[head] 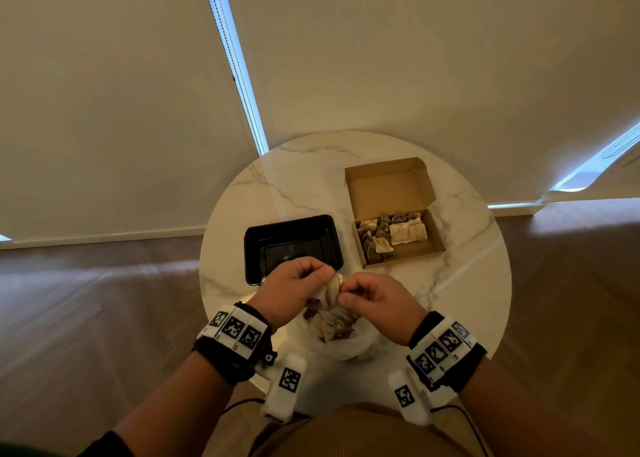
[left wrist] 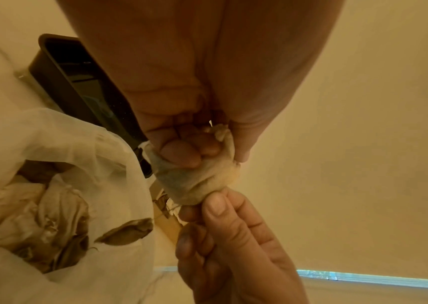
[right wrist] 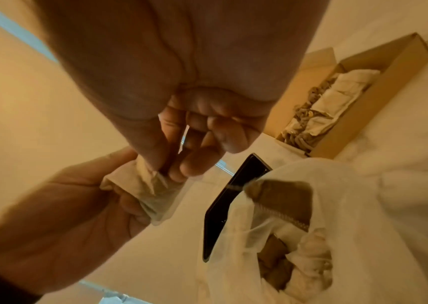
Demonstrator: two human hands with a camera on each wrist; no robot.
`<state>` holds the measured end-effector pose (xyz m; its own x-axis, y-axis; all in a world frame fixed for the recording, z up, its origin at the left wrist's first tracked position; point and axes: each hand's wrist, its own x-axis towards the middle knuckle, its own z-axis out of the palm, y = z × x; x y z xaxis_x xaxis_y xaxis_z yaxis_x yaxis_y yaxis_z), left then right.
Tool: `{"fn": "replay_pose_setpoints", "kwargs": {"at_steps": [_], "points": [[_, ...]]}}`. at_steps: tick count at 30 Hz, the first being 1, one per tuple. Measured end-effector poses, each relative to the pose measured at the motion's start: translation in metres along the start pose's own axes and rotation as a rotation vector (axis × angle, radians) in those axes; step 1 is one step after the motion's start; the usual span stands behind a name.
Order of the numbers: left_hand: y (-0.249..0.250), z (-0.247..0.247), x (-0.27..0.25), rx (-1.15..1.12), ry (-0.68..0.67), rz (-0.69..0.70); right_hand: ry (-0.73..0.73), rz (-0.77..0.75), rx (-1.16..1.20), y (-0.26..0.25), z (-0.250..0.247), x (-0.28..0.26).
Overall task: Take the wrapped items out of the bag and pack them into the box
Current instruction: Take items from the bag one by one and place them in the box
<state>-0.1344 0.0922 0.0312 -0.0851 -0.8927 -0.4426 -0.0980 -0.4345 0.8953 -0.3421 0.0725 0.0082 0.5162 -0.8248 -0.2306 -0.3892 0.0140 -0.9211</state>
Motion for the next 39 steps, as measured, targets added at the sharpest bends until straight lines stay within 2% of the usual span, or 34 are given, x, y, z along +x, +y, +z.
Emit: {"fn": "replay_pose_setpoints", "kwargs": {"at_steps": [4,6,9,13,19,25,28,30,32,35,39], "points": [[0.003,0.001,-0.003,-0.112,-0.026,-0.029,0.038,-0.010,-0.011,0.000,0.002,-0.002],[0.003,0.001,-0.004,-0.130,-0.008,-0.027,0.037,0.032,0.063,-0.001,0.004,-0.001],[-0.004,-0.002,-0.006,-0.035,0.015,-0.018,0.029,0.100,0.190,-0.003,0.006,-0.001],[-0.021,-0.003,-0.008,-0.023,-0.066,-0.103,0.013,0.153,0.283,0.001,0.009,0.001],[-0.032,-0.005,-0.008,0.033,0.071,-0.083,-0.002,0.271,0.404,0.008,0.018,0.003],[-0.026,-0.015,-0.013,0.337,0.189,0.033,0.013,0.270,0.159,0.029,0.025,0.001],[-0.023,-0.019,-0.015,0.405,0.213,0.057,-0.011,0.262,-0.176,0.041,0.028,-0.001],[-0.019,-0.022,-0.015,0.417,0.237,0.075,-0.040,0.237,-0.317,0.043,0.028,-0.002],[-0.016,-0.024,-0.016,0.393,0.247,0.078,-0.050,0.216,-0.374,0.042,0.027,-0.003],[-0.011,-0.024,-0.018,0.333,0.229,0.060,0.008,0.147,-0.438,0.032,0.021,-0.004],[-0.010,-0.018,-0.018,0.333,0.166,0.059,0.115,0.071,-0.301,0.000,0.008,-0.009]]}}
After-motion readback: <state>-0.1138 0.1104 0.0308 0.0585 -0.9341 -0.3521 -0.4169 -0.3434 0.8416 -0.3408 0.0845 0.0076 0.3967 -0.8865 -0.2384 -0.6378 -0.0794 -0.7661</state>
